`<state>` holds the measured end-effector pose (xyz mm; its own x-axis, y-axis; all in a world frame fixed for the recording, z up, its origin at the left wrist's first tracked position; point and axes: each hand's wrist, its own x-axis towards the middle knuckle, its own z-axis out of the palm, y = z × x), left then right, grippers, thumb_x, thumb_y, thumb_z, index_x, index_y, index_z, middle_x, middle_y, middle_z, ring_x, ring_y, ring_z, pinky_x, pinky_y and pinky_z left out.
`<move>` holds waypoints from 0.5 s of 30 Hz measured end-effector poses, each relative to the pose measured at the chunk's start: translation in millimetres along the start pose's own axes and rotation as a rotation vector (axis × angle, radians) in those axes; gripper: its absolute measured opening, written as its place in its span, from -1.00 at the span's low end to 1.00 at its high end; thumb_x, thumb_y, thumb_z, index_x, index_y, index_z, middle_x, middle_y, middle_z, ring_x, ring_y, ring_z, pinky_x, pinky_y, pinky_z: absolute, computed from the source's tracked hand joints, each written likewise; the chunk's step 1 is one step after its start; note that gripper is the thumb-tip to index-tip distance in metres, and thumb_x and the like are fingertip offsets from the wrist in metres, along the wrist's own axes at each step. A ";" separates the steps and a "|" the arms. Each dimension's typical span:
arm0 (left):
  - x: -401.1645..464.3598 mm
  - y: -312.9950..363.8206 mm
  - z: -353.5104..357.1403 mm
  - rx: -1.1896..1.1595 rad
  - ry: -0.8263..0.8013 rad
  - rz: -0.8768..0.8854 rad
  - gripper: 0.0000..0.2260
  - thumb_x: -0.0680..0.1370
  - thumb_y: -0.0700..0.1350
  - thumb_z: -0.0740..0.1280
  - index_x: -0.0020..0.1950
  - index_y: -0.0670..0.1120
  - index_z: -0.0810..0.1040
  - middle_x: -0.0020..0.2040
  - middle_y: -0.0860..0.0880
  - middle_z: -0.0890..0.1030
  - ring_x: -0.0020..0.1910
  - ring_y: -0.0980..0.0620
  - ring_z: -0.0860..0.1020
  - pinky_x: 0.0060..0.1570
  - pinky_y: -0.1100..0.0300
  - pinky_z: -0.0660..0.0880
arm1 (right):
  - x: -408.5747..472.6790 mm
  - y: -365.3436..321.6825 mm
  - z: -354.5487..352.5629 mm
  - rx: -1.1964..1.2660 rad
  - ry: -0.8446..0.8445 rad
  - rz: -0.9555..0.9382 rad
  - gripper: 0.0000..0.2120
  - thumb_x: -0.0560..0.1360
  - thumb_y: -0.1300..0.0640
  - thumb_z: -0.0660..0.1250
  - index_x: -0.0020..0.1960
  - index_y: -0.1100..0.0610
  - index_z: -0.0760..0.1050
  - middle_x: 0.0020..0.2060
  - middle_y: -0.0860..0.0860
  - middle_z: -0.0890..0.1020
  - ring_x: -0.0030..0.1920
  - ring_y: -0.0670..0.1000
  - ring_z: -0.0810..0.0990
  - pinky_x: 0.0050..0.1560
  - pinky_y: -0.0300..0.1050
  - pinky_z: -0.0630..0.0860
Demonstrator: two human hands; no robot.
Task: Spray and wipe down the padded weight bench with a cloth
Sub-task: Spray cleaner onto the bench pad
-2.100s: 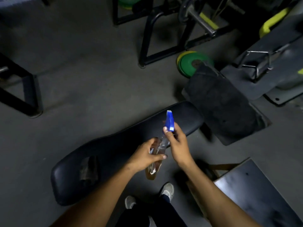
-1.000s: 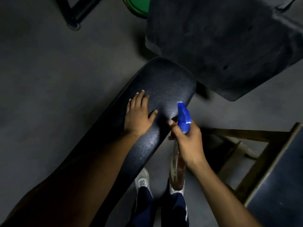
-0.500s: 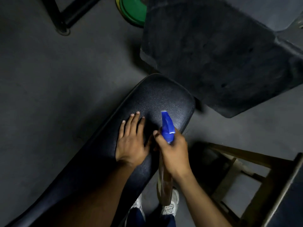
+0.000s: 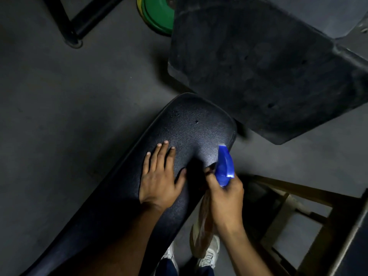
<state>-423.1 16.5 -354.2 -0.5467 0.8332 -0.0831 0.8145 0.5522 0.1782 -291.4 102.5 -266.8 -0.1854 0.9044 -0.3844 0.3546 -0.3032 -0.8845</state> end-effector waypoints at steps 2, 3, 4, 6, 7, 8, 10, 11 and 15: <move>-0.5 0.2 0.2 0.002 0.006 -0.005 -0.38 0.61 0.20 0.20 0.58 -0.12 0.33 0.64 -0.15 0.24 0.63 -0.13 0.20 0.58 -0.17 0.13 | -5.1 2.2 -8.6 0.004 0.038 0.020 -0.77 0.41 -0.02 0.43 -0.28 0.08 0.46 -0.47 -0.08 0.44 -0.38 -0.14 0.35 -0.31 -0.10 0.38; -0.7 0.4 0.3 0.000 0.008 -0.004 -0.38 0.62 0.20 0.19 0.57 -0.13 0.33 0.64 -0.15 0.24 0.63 -0.13 0.20 0.58 -0.17 0.13 | -8.2 3.2 -12.8 0.001 0.049 0.024 -0.76 0.40 -0.04 0.43 -0.26 0.08 0.47 -0.47 0.00 0.47 -0.39 -0.08 0.39 -0.29 -0.03 0.43; -0.3 0.9 0.7 -0.004 0.010 -0.003 -0.38 0.62 0.20 0.19 0.57 -0.13 0.33 0.64 -0.15 0.24 0.63 -0.13 0.20 0.59 -0.17 0.12 | -11.4 5.0 -16.5 -0.003 0.054 0.024 -0.78 0.40 -0.06 0.42 -0.22 0.08 0.50 -0.43 0.09 0.52 -0.39 0.01 0.46 -0.26 0.01 0.48; 0.3 1.7 1.0 -0.007 0.011 0.000 -0.39 0.63 0.20 0.18 0.57 -0.14 0.33 0.64 -0.15 0.25 0.63 -0.14 0.20 0.59 -0.17 0.12 | -18.4 9.3 -23.6 -0.001 0.072 0.025 -0.84 0.43 -0.01 0.42 -0.20 0.05 0.52 -0.38 0.17 0.58 -0.41 0.00 0.53 -0.28 -0.09 0.50; 0.0 1.7 1.2 -0.010 0.014 0.001 -0.39 0.63 0.20 0.18 0.57 -0.14 0.33 0.64 -0.15 0.24 0.63 -0.14 0.20 0.59 -0.16 0.11 | -22.1 11.0 -26.6 0.009 0.089 0.028 -0.84 0.45 0.05 0.44 -0.24 0.06 0.52 -0.40 0.16 0.58 -0.42 -0.09 0.52 -0.32 -0.19 0.47; -0.3 1.6 1.7 -0.015 0.020 0.003 -0.39 0.63 0.20 0.17 0.57 -0.14 0.33 0.64 -0.15 0.24 0.63 -0.14 0.20 0.59 -0.16 0.11 | -25.4 14.6 -28.9 0.019 0.100 0.035 -0.79 0.50 0.14 0.47 -0.27 0.07 0.51 -0.44 0.14 0.57 -0.44 -0.14 0.51 -0.34 -0.27 0.45; -1.4 0.7 1.9 -0.019 0.026 0.003 -0.39 0.64 0.21 0.16 0.57 -0.14 0.33 0.63 -0.15 0.24 0.63 -0.14 0.19 0.60 -0.16 0.10 | -33.0 20.8 -31.9 0.040 0.096 0.060 -0.74 0.54 0.25 0.48 -0.27 0.09 0.51 -0.44 0.07 0.57 -0.45 -0.15 0.51 -0.36 -0.32 0.45; -2.0 0.4 1.7 -0.019 0.027 0.002 -0.39 0.64 0.21 0.15 0.57 -0.14 0.32 0.63 -0.15 0.24 0.63 -0.14 0.19 0.59 -0.16 0.10 | -36.9 23.0 -32.3 0.048 0.091 0.070 -0.76 0.53 0.23 0.49 -0.26 0.10 0.52 -0.43 0.05 0.58 -0.45 -0.14 0.52 -0.37 -0.31 0.46; -1.9 -0.5 1.8 -0.022 0.024 0.003 -0.40 0.63 0.21 0.17 0.57 -0.12 0.32 0.64 -0.15 0.24 0.63 -0.14 0.19 0.59 -0.16 0.11 | -51.7 32.5 -29.1 0.034 0.047 0.063 -0.72 0.54 0.28 0.48 -0.28 0.09 0.48 -0.47 -0.06 0.54 -0.47 -0.18 0.49 -0.33 -0.25 0.46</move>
<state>-422.1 14.7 -355.8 -0.5493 0.8336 -0.0589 0.8115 0.5489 0.2003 -243.6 54.7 -268.0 -0.1201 0.8961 -0.4273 0.3323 -0.3693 -0.8678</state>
